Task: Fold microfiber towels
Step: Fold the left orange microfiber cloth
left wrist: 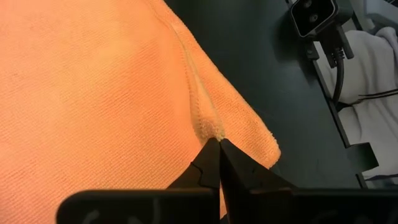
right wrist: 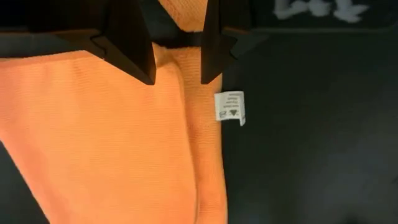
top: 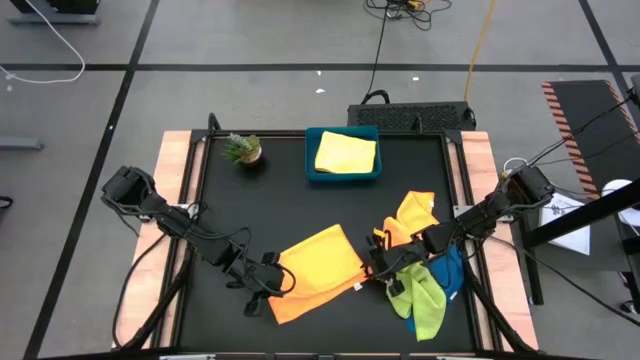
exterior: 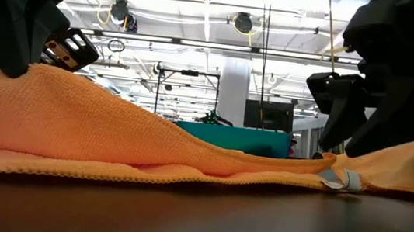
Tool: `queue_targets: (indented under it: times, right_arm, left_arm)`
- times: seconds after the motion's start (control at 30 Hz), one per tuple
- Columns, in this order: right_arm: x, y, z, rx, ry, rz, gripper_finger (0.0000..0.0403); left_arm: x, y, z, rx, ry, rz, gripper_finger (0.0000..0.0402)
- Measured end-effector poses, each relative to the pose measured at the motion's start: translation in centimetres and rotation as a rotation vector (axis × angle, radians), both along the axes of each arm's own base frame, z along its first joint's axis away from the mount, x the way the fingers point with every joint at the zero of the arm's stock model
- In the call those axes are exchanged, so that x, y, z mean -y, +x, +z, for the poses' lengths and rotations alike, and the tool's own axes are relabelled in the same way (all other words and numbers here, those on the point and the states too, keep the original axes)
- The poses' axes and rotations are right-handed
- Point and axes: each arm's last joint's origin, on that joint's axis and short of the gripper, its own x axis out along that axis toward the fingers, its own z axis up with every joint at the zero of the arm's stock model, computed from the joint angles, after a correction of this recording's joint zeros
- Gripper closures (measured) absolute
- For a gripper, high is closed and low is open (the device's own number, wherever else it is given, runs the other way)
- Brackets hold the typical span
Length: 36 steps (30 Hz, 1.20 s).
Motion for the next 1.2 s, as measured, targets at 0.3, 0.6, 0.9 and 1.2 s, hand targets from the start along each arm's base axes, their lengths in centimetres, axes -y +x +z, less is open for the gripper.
queue_targets:
  times: [0.3,0.6,0.9,1.2]
  right_arm:
    - [0.1,-0.1,-0.1,0.042,0.009,0.005,0.0291]
    - [0.0,0.2,-0.6,0.05,-0.001,0.014,0.0305]
    - [0.0,0.3,-1.4,0.031,-0.031,-0.005,0.0307]
    - [0.1,0.4,-1.8,0.033,-0.097,-0.018,0.0369]
  left_arm:
    - [0.0,0.0,0.0,0.0,0.0,0.001,0.0399]
    - [0.0,0.0,0.0,-0.002,-0.002,0.004,0.0399]
    - [0.0,0.0,-0.1,-0.009,-0.002,0.007,0.0396]
    - [-0.1,-0.1,-0.1,-0.021,0.006,0.019,0.0397]
